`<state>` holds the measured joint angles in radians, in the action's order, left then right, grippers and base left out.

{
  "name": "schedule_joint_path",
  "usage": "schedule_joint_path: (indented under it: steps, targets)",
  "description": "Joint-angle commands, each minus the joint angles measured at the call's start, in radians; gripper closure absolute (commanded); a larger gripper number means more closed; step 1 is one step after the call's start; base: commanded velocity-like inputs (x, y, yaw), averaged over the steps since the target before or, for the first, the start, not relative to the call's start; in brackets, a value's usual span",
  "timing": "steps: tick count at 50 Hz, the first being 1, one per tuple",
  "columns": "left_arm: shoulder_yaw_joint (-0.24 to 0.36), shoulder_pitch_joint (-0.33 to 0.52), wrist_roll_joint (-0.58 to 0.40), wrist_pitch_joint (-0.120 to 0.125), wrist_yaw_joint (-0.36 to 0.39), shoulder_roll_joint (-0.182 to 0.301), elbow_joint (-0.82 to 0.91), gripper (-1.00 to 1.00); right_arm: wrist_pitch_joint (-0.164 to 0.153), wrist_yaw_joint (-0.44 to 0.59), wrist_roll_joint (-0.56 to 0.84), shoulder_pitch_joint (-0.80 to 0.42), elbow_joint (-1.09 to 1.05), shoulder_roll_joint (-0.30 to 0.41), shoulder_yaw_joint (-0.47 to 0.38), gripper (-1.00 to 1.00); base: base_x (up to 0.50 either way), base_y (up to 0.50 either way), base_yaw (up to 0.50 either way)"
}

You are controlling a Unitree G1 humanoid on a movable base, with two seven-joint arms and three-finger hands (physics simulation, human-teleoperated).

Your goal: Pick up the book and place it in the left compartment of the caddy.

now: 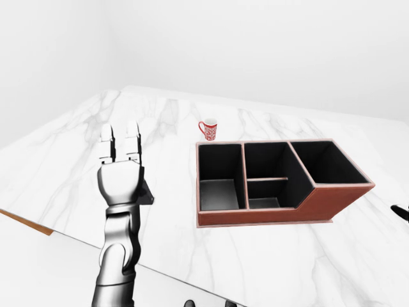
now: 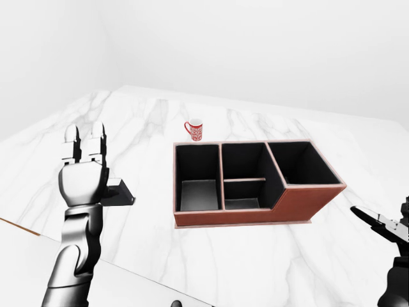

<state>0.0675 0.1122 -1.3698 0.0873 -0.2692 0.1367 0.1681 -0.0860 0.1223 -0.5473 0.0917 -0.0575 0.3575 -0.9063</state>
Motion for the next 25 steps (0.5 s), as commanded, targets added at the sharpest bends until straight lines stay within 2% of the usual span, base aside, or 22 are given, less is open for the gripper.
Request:
schedule_joint_path:
  steps: [1,10,25]
  targets:
    - [0.007,0.018,0.013,0.000,0.033,0.018,-0.074,-1.00,0.004,0.022,0.000,0.003,0.002,-0.005,0.006,-1.00,0.00,0.00,0.00]
    - [0.012,0.071,0.050,0.000,0.024,0.035,-0.186,-1.00,0.001,0.019,0.007,-0.004,0.003,0.002,0.010,-1.00,0.00,0.00,0.00]
    - [0.018,0.100,0.102,0.000,0.007,0.074,-0.359,-1.00,-0.001,0.028,0.012,0.002,-0.011,-0.002,0.005,-1.00,0.00,0.00,0.00]
